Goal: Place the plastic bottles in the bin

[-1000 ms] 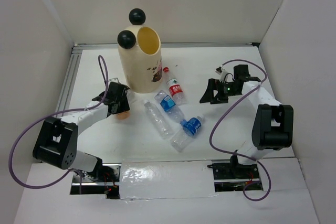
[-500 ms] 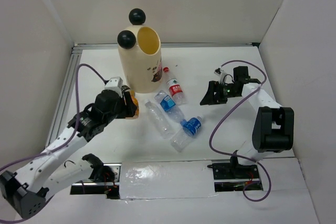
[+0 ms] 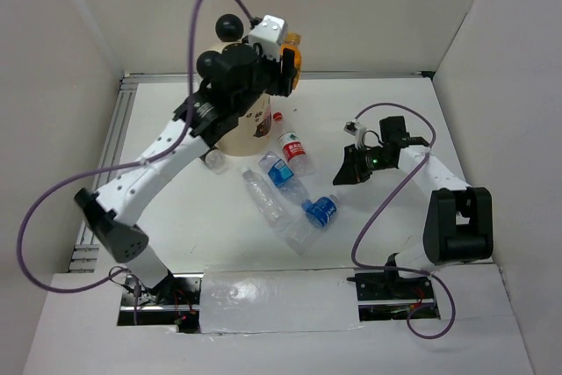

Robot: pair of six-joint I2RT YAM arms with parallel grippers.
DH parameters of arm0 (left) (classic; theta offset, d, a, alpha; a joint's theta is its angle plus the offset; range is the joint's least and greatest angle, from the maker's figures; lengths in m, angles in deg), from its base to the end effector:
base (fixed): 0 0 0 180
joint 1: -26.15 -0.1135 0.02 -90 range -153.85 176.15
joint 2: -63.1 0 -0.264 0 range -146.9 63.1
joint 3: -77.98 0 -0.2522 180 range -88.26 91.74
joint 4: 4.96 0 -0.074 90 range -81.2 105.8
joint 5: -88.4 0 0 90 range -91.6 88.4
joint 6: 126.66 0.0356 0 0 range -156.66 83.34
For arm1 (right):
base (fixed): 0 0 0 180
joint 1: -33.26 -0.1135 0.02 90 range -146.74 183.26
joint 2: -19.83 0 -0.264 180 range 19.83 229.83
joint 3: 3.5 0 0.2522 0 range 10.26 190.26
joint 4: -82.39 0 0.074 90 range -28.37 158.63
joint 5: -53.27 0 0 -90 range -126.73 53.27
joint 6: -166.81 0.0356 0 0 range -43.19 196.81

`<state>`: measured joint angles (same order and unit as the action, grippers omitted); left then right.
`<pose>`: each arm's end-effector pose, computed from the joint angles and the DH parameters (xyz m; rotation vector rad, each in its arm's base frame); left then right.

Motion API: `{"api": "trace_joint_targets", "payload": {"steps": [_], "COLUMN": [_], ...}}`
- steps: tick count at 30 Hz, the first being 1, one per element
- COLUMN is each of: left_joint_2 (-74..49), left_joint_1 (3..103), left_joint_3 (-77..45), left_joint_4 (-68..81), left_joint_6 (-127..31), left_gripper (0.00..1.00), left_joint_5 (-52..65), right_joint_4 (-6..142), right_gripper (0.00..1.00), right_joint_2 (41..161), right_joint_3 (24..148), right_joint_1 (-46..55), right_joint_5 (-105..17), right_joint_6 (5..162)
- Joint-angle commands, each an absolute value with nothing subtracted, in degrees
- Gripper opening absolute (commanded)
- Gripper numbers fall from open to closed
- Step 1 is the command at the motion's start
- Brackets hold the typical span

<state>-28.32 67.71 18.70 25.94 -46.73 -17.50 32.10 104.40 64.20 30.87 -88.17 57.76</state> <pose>0.2719 -0.2280 0.4978 0.2255 1.6025 -0.4775 0.2723 0.0392 0.2145 -0.6813 2.3332 1.0823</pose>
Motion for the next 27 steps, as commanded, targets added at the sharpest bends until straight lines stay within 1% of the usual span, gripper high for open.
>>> {"api": "trace_joint_targets", "payload": {"steps": [1,6,12,13,17,22,24,26,27], "left_joint_2": [-31.82,-37.44,-39.38,-39.99,-40.53,-39.48,-39.47,-39.47,-39.47], "left_joint_1": [64.58,62.63,63.77,63.77,62.63,62.01,61.48,61.48,61.48], "left_joint_3": [19.24,20.11,18.10,17.48,14.58,9.57,8.77,7.63,7.63], "left_joint_4": [18.13,12.59,3.19,2.56,2.56,2.03,2.03,0.54,0.54], "left_joint_6": [-37.03,-32.98,-26.12,-25.33,-24.71,-22.86,-22.86,-22.16,-22.16], "left_gripper": [0.05,0.05,0.05,0.06,0.06,0.08,0.10,0.20,0.27], "left_joint_5": [-24.95,-30.51,-35.08,-35.78,-38.08,-39.57,-40.44,-41.06,-41.59], "right_joint_4": [32.86,32.34,31.10,31.10,29.88,29.34,28.73,28.73,28.12], "right_gripper": [0.23,0.23,0.23,0.25,0.26,0.26,0.26,0.26,0.27], "right_joint_2": [100.43,99.89,100.51,100.51,100.51,101.03,101.65,102.17,102.18], "right_joint_3": [63.70,63.17,62.65,62.65,62.65,62.65,63.17,63.17,63.70], "right_joint_1": [31.33,33.69,35.45,35.46,37.21,39.49,40.11,40.12,40.12], "right_joint_5": [-88.94,-90.52,-92.19,-92.71,-93.33,-94.48,-95.09,-95.61,-95.62], "right_joint_6": [55.55,54.41,53.17,53.17,52.03,50.89,50.36,50.36,49.84]}}
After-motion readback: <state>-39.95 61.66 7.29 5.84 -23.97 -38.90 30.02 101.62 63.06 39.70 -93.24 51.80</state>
